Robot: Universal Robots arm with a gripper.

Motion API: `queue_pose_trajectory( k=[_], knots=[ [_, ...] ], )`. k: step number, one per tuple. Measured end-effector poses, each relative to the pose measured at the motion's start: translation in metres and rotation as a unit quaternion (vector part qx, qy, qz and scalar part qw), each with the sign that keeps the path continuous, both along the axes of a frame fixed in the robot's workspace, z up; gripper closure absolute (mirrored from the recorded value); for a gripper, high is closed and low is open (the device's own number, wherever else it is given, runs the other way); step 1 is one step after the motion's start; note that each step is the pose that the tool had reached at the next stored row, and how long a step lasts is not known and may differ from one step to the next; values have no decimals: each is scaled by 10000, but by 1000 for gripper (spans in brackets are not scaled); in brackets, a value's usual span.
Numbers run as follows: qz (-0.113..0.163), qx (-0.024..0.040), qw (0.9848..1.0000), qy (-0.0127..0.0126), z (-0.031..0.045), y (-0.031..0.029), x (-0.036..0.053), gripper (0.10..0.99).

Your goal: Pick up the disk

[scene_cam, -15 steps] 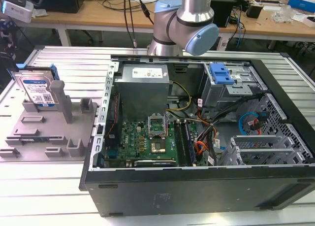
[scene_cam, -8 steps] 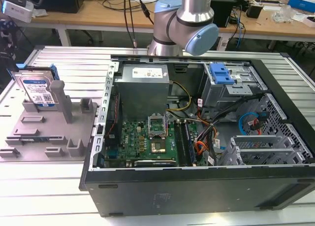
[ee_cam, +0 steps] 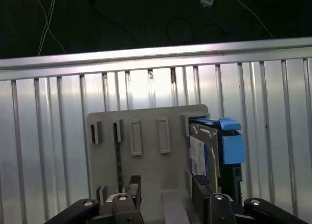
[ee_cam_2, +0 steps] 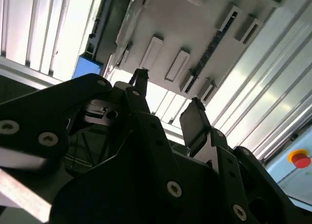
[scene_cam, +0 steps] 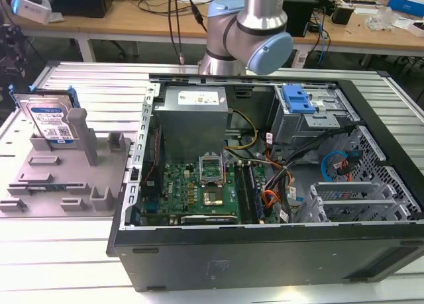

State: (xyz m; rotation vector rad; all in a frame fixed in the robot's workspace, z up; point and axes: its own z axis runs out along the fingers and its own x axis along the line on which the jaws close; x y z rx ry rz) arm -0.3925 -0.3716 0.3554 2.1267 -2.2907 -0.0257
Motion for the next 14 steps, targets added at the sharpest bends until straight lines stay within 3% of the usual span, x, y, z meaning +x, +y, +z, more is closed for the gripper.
queue_pose_trajectory(
  k=[4, 6, 9, 10, 14],
  knots=[
    [21, -1, 10000, 1, -7, 166, -16, 545],
    [39, 0, 10000, 1, -12, 317, -29, 545],
    [58, -1, 10000, 1, -19, 471, -44, 545],
    [69, -1, 10000, -1, -27, 501, -83, 545],
    [89, -1, 10000, -3, -43, 522, -162, 545]
  ],
)
